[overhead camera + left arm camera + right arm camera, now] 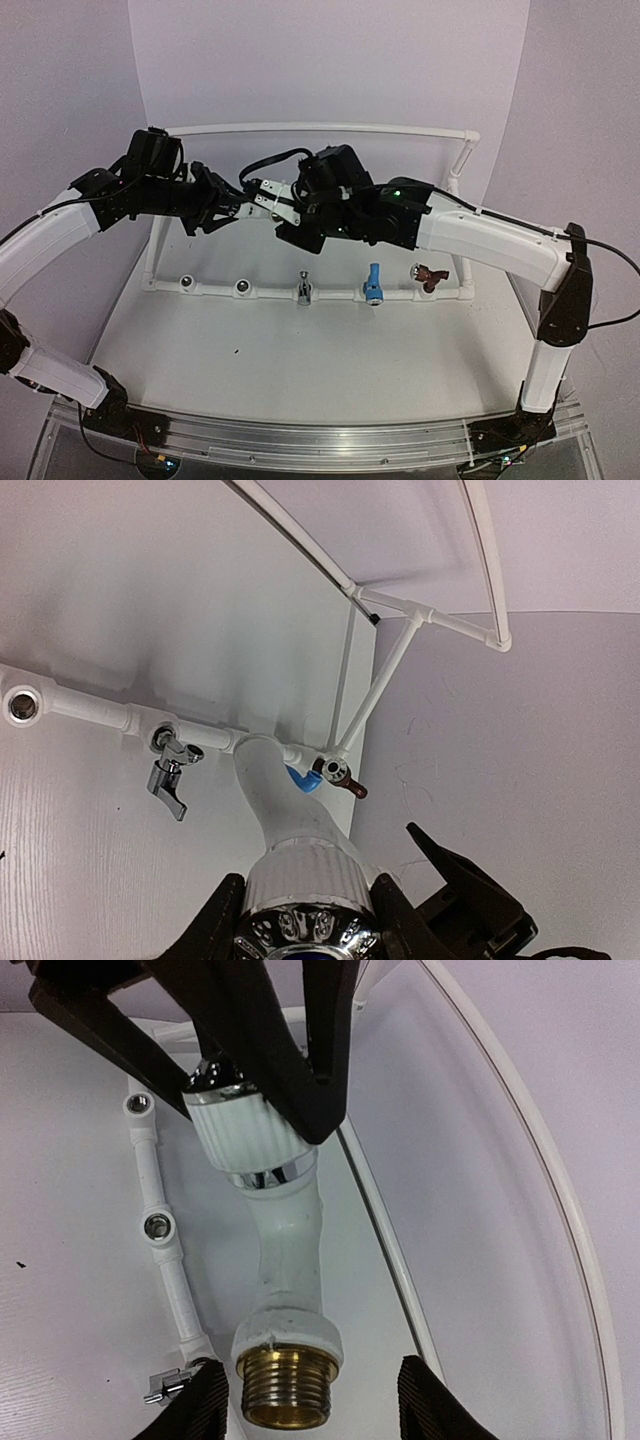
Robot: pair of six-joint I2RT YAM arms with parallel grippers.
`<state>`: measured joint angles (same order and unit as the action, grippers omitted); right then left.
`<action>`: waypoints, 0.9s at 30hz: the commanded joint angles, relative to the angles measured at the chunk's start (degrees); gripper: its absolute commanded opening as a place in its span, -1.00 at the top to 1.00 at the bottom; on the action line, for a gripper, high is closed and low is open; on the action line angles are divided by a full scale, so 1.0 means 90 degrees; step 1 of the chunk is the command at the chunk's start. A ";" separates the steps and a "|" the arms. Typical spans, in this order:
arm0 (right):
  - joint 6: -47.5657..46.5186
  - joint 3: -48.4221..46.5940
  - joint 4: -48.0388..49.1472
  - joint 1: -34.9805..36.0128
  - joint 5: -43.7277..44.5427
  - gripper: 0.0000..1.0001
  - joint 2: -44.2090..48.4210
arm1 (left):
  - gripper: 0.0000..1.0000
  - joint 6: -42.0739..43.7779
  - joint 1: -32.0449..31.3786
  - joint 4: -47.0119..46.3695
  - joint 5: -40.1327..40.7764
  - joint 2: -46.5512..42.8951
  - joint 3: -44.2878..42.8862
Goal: Install the water faucets
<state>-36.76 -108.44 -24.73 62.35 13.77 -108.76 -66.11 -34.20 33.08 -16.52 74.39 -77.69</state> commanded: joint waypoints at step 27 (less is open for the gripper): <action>-0.0337 -0.0219 0.0267 0.0123 -0.0028 0.99 -0.0151 | 0.49 0.0431 -0.0038 -0.0135 -0.0223 0.0083 -0.0119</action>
<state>-40.88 -109.32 -23.88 63.21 15.24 -110.69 -64.90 -34.17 33.41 -17.32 75.44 -77.65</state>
